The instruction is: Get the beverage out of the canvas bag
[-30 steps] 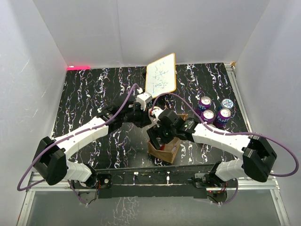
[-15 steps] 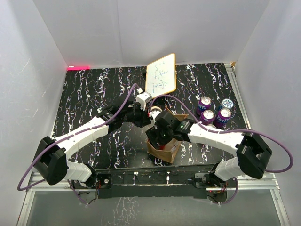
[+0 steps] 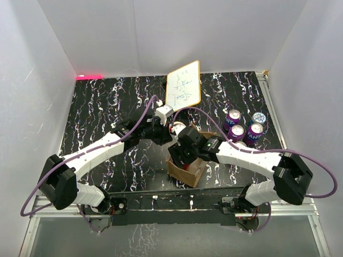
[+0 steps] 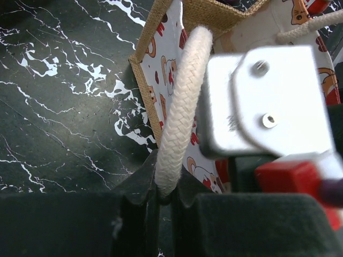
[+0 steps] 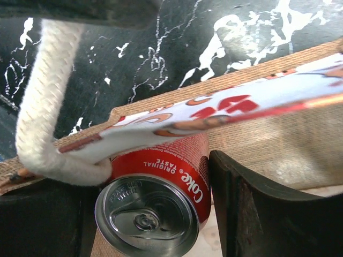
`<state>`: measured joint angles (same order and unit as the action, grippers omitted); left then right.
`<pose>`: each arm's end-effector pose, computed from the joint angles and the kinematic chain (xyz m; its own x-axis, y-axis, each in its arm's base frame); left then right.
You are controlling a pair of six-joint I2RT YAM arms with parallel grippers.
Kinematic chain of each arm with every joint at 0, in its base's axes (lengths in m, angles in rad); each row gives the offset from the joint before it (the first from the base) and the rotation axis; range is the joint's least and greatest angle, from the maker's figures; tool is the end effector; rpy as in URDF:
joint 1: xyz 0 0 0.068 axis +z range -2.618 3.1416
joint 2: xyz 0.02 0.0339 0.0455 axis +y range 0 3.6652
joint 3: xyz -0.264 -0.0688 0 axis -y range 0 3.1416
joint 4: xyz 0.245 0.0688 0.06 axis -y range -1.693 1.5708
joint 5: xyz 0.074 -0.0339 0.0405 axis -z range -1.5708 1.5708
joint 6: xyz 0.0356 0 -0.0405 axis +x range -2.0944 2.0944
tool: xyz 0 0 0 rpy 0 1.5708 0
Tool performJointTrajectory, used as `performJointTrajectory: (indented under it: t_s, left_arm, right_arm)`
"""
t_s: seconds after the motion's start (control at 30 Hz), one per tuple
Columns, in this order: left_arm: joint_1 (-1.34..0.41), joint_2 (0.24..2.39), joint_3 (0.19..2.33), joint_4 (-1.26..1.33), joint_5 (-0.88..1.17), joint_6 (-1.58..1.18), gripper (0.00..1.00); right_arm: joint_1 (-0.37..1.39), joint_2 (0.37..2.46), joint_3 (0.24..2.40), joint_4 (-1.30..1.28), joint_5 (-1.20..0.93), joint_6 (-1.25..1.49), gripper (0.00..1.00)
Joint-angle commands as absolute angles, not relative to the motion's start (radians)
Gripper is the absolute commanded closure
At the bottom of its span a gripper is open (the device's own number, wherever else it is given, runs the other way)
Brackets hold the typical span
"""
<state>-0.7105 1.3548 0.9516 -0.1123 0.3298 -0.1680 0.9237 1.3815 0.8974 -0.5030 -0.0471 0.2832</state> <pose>0.2244 -0.2083 0.2773 -0.5073 0.2278 -0.8311 0.7565 0.5797 -0.3029 0.1647 0.2208 0.2204 -0.7101 -0.4767 -0.5182 -0.6397 0.7444 0.1917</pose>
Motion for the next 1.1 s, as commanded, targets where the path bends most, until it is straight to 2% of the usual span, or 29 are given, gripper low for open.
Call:
performJointTrajectory:
  t_s: [0.0, 0.1, 0.43, 0.73, 0.93, 1.07]
  left_arm:
    - [-0.715, 1.363, 0.979, -0.121, 0.342, -0.163, 1.00]
    - [-0.715, 1.361, 0.982, -0.119, 0.360, -0.164, 1.00]
    - [-0.715, 1.343, 0.974, -0.121, 0.341, -0.163, 1.00]
    - [-0.715, 1.330, 0.977, -0.126, 0.341, -0.163, 1.00]
    - [-0.714, 1.327, 0.979, -0.126, 0.347, -0.163, 1.00]
    - [-0.715, 1.326, 0.977, -0.129, 0.341, -0.163, 1.00]
  right_arm:
    - [0.929, 1.281, 0.924, -0.460, 0.039, 0.289, 0.58]
    - [0.929, 1.235, 0.939, -0.474, 0.068, 0.301, 0.66]
    - [0.929, 1.034, 0.917, -0.432, 0.163, 0.361, 0.77]
    - [0.929, 0.988, 1.133, -0.562, 0.260, 0.343, 0.82]
    - [0.930, 0.953, 1.266, -0.526, 0.317, 0.259, 0.84]
    - [0.930, 0.953, 1.320, -0.505, 0.437, 0.207, 0.91]
